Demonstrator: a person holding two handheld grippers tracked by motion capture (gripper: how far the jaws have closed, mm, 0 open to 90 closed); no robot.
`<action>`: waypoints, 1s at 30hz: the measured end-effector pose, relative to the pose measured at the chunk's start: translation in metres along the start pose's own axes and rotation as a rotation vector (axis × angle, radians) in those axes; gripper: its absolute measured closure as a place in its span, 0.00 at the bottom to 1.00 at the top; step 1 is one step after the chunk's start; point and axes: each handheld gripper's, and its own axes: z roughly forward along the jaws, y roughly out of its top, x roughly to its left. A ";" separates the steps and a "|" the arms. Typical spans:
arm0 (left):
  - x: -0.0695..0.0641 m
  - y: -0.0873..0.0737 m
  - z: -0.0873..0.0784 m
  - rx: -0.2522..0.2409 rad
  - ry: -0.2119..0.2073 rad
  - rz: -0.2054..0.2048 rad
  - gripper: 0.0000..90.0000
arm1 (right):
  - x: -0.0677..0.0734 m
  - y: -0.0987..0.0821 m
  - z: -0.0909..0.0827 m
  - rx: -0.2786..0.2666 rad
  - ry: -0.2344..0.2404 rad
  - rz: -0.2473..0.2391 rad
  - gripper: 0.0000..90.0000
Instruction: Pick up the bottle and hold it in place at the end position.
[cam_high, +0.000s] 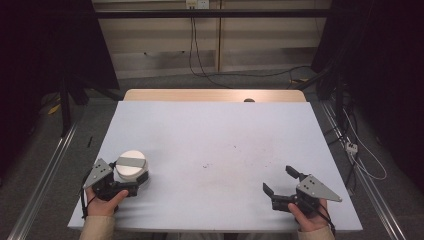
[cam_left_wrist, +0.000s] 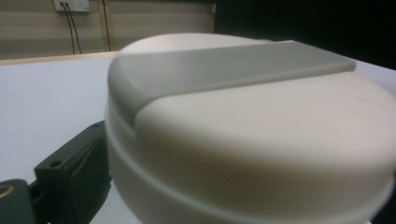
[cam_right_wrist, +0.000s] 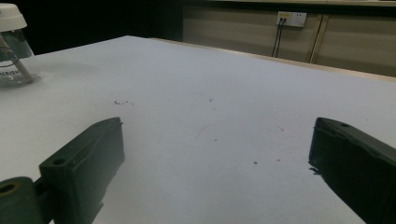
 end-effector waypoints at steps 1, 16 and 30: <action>0.000 0.000 0.002 0.005 0.005 -0.001 0.01 | 0.000 0.000 0.000 0.002 -0.002 -0.001 0.03; -0.010 -0.003 -0.001 0.066 0.078 0.021 0.05 | -0.001 0.000 -0.001 -0.002 -0.003 0.000 0.03; -0.004 -0.005 -0.016 0.058 0.110 0.024 0.08 | -0.001 0.001 -0.002 -0.006 -0.002 0.001 0.04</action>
